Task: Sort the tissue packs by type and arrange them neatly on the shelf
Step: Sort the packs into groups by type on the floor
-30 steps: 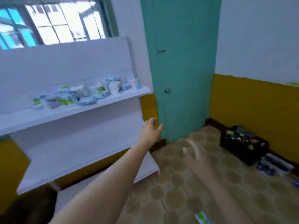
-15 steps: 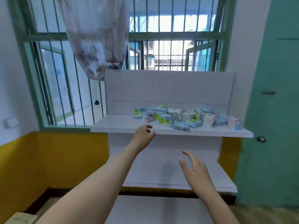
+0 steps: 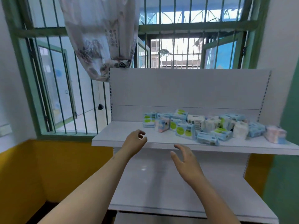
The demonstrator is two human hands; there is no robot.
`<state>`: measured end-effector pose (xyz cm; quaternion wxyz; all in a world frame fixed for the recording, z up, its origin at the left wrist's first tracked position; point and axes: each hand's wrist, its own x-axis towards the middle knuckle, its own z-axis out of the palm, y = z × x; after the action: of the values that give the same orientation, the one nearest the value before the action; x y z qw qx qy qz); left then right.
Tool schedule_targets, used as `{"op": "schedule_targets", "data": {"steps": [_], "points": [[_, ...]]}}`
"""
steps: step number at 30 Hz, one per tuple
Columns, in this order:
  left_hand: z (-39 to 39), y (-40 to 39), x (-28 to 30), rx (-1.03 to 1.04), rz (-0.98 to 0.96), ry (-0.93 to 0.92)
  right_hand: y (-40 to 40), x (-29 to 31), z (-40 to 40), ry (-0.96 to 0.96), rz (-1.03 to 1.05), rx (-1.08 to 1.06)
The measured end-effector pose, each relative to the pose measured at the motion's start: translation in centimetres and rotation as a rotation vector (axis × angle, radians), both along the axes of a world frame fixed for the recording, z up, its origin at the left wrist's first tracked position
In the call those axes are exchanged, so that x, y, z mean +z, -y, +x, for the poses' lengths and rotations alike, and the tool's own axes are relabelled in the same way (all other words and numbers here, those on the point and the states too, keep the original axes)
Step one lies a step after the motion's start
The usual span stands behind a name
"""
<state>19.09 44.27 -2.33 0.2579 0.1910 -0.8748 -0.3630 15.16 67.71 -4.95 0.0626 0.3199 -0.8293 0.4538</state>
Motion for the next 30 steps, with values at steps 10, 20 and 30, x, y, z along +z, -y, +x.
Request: {"op": "schedule_targets", "data": {"steps": [10, 20, 30], "points": [[-12.7, 12.8, 0.3, 0.067, -0.084, 0.098, 16.8, 0.4, -14.7, 0.226, -0.105, 0.069], [-21.2, 27.3, -4.1, 0.118, -0.008, 0.136, 30.7, -1.6, -23.8, 0.742, -0.199, -0.01], [-37.1, 32.5, -2.4, -0.155, 0.047, 0.065, 39.0, -0.8, -30.5, 1.205, -1.114, -0.215]]}}
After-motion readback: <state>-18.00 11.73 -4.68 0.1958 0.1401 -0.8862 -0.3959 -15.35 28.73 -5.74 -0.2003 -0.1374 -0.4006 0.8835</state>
